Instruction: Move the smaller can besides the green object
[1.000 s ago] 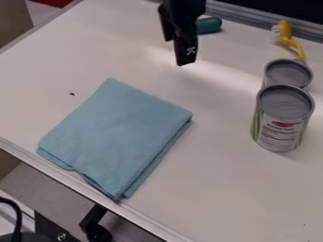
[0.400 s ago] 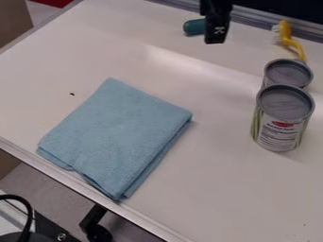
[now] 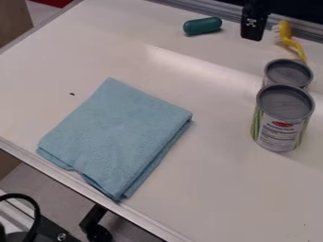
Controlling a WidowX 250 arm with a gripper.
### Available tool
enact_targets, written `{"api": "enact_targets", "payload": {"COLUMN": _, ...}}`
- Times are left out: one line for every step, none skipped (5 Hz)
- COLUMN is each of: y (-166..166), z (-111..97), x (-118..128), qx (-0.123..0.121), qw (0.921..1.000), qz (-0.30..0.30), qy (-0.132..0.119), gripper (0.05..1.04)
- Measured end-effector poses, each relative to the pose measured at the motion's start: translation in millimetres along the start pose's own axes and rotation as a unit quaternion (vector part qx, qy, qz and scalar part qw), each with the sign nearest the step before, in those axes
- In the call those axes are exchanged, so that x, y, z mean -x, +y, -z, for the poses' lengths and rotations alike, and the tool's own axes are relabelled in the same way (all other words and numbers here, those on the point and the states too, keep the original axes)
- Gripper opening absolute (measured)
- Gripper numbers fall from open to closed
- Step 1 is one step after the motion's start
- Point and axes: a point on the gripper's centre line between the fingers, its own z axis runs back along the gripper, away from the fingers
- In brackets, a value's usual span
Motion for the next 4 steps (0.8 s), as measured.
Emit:
{"api": "enact_targets", "payload": {"y": -3, "z": 2, "x": -27, "qx": -0.010, "qw": 0.9971, "qz": 0.074, "qy": -0.015, "gripper": 1.000}}
{"api": "enact_targets", "payload": {"y": -5, "z": 8, "x": -56, "qx": 0.018, "qw": 0.9909, "qz": 0.126, "qy": -0.044, "gripper": 1.000}}
{"api": "enact_targets", "payload": {"y": -1, "z": 10, "x": -75, "qx": 0.023, "qw": 0.9872, "qz": 0.150, "qy": -0.049, "gripper": 1.000}}
{"api": "enact_targets", "payload": {"y": -1, "z": 14, "x": -84, "qx": 0.025, "qw": 0.9865, "qz": 0.155, "qy": -0.044, "gripper": 1.000}}
